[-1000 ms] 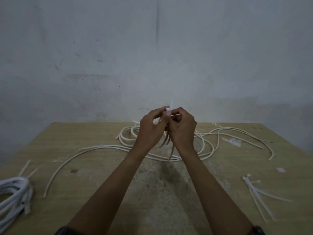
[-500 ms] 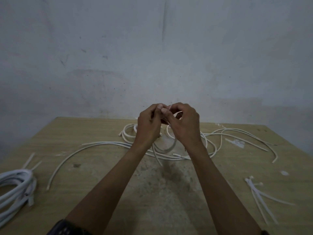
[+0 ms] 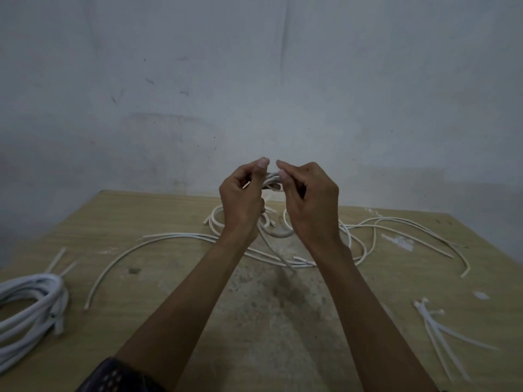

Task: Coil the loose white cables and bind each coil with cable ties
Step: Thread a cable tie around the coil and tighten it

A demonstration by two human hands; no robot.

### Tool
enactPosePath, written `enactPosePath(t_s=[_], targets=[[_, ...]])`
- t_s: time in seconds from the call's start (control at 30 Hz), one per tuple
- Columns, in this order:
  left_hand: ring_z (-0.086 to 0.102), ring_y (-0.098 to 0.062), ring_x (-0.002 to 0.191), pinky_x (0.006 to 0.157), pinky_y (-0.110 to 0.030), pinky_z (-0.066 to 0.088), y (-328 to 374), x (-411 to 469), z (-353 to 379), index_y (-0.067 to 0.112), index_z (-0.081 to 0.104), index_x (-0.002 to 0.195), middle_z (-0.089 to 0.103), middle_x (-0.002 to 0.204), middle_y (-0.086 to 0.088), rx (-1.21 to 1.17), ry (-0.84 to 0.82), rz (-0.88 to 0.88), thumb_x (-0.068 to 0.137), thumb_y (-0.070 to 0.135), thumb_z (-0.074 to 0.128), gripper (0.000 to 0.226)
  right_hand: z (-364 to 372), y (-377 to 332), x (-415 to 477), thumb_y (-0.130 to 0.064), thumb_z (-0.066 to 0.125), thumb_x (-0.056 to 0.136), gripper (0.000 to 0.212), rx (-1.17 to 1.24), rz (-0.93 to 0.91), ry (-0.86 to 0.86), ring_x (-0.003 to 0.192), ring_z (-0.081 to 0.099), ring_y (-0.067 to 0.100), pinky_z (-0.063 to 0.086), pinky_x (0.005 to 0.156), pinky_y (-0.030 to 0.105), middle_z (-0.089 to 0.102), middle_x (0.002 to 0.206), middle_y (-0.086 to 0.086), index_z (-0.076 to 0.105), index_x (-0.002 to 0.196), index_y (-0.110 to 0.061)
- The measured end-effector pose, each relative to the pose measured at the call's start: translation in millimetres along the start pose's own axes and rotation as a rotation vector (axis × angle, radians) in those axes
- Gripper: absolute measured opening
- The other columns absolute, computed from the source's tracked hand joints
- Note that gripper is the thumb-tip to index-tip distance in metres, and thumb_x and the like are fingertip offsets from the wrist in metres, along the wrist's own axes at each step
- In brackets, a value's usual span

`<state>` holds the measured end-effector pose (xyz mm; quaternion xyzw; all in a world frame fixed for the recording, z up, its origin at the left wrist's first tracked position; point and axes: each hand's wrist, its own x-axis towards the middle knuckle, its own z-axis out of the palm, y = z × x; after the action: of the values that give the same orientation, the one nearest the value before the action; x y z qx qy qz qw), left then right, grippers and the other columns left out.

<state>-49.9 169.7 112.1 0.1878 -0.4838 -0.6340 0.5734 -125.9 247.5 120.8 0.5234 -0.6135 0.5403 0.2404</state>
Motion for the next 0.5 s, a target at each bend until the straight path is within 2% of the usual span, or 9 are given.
enactPosePath(t_s=[0.07,0.13,0.2,0.37,0.5], targets=[[0.042,-0.022,0.054,0.039,-0.022,0.032,1.5,0.7,-0.8,0.007,0.075,0.097,0.070,0.082,-0.016,-0.020,-0.002,0.003,0.091,0.034,0.071,0.028,0.2,-2.6,0.9,-0.017,0.065,0.096,0.023,-0.011,-0.003,-0.020,0.067,0.055,0.007,0.042,0.065,0.013,0.058,0.080,0.000,0.074,0.117,-0.013],[0.042,-0.025,0.059,0.040,-0.022,0.033,2.3,0.4,-0.7,0.010,0.076,0.097,0.071,0.087,-0.019,-0.011,-0.041,0.012,0.090,0.036,0.070,0.027,-0.5,-3.6,1.3,-0.018,0.067,0.095,0.023,0.011,0.024,-0.001,0.064,0.052,0.000,0.038,0.063,0.007,0.056,0.077,-0.005,0.074,0.117,-0.014],[0.042,-0.025,0.058,0.040,-0.022,0.034,2.2,-1.0,0.2,0.014,0.077,0.097,0.073,0.084,-0.015,0.003,-0.075,0.016,0.091,0.037,0.069,0.025,-2.1,-4.3,1.4,-0.019,0.068,0.094,0.024,0.044,0.058,0.018,0.063,0.054,-0.003,0.036,0.062,0.005,0.055,0.075,-0.007,0.075,0.117,-0.015],[0.043,-0.017,0.047,0.039,-0.021,0.035,-1.0,-3.2,2.1,0.017,0.078,0.096,0.071,0.074,-0.008,0.003,-0.104,0.001,0.093,0.035,0.066,0.021,-3.3,-4.7,0.4,-0.021,0.070,0.093,0.022,0.106,0.117,0.062,0.069,0.061,0.001,0.040,0.066,0.005,0.065,0.079,-0.001,0.076,0.114,-0.015],[0.047,-0.023,0.053,0.040,-0.022,0.036,-4.0,-1.3,1.5,0.014,0.077,0.097,0.070,0.070,-0.003,0.060,-0.129,0.036,0.094,0.034,0.066,0.023,-3.3,-4.6,-1.2,-0.021,0.070,0.093,0.023,0.097,0.142,0.043,0.067,0.063,-0.003,0.042,0.066,0.004,0.066,0.083,-0.002,0.076,0.114,-0.014]])
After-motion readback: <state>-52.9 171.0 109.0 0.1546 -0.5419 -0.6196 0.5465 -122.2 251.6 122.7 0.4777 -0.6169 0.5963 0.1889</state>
